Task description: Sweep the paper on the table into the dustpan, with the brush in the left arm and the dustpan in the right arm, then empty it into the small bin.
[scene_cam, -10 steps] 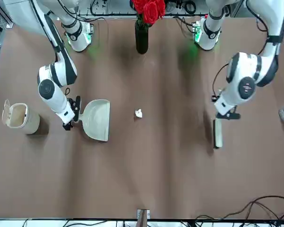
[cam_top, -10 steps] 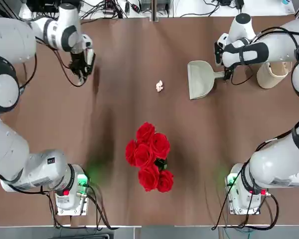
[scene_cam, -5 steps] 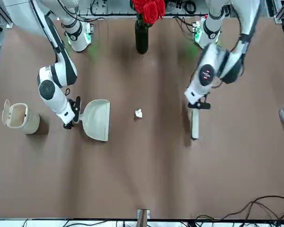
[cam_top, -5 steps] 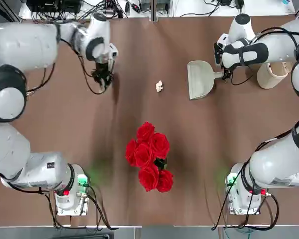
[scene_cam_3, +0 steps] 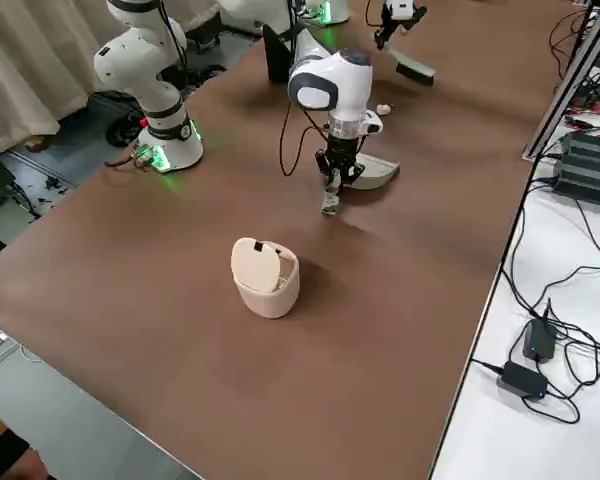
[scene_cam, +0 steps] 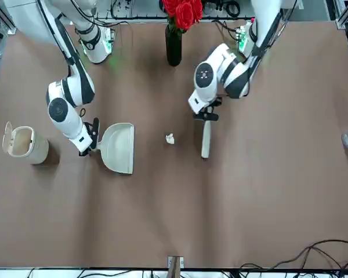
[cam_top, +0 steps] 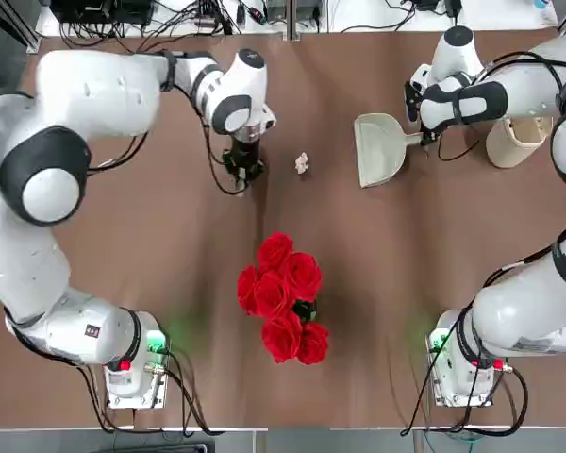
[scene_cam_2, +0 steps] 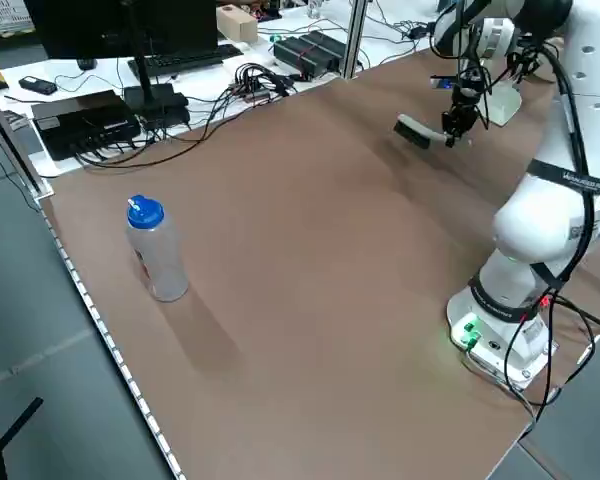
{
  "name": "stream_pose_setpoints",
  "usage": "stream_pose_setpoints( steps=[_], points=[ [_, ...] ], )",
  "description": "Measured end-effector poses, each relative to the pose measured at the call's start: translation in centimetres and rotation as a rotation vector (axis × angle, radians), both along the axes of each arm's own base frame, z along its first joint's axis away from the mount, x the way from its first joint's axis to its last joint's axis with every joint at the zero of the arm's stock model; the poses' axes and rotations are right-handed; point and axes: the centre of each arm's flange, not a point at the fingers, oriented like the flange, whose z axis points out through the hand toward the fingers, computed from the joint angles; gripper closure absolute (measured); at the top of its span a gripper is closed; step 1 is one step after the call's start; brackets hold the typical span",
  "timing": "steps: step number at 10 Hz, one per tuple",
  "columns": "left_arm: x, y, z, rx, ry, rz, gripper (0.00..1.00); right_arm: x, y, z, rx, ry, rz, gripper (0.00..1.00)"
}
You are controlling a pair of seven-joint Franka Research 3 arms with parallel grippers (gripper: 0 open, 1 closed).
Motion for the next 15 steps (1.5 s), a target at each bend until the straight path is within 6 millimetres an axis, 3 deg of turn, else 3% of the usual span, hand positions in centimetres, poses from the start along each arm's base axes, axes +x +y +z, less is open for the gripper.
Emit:
stream_pose_setpoints(
  steps=[1, 4, 8, 10, 12, 15],
  points=[
    [-0.1, -1.7, -0.7, -0.007, 0.009, 0.019, 0.73, 0.2, 0.6, 0.7, -0.008, 0.008, 0.011, 0.67],
    [-1.9, -4.8, -3.3, 0.012, 0.045, 0.054, 0.73, 1.3, 5.5, 4.3, -0.019, 0.005, 0.067, 0.67],
    [-2.5, -6.1, -2.7, 0.01, 0.034, 0.057, 0.73, -0.5, 13.1, 6.5, -0.164, -0.03, 0.022, 0.67],
    [-4.0, -7.3, -2.7, 0.016, 0.03, 0.046, 0.73, -1.9, 16.1, 4.6, -0.193, -0.024, 0.007, 0.67],
    [-5.0, -8.0, -2.8, 0.023, 0.027, 0.047, 0.73, -1.6, 16.8, 2.6, -0.185, 0.0, 0.007, 0.67],
    [-5.5, -9.4, -3.1, 0.018, 0.026, 0.06, 0.73, -0.9, 18.3, 2.0, -0.166, 0.004, 0.022, 0.67]
  ],
)
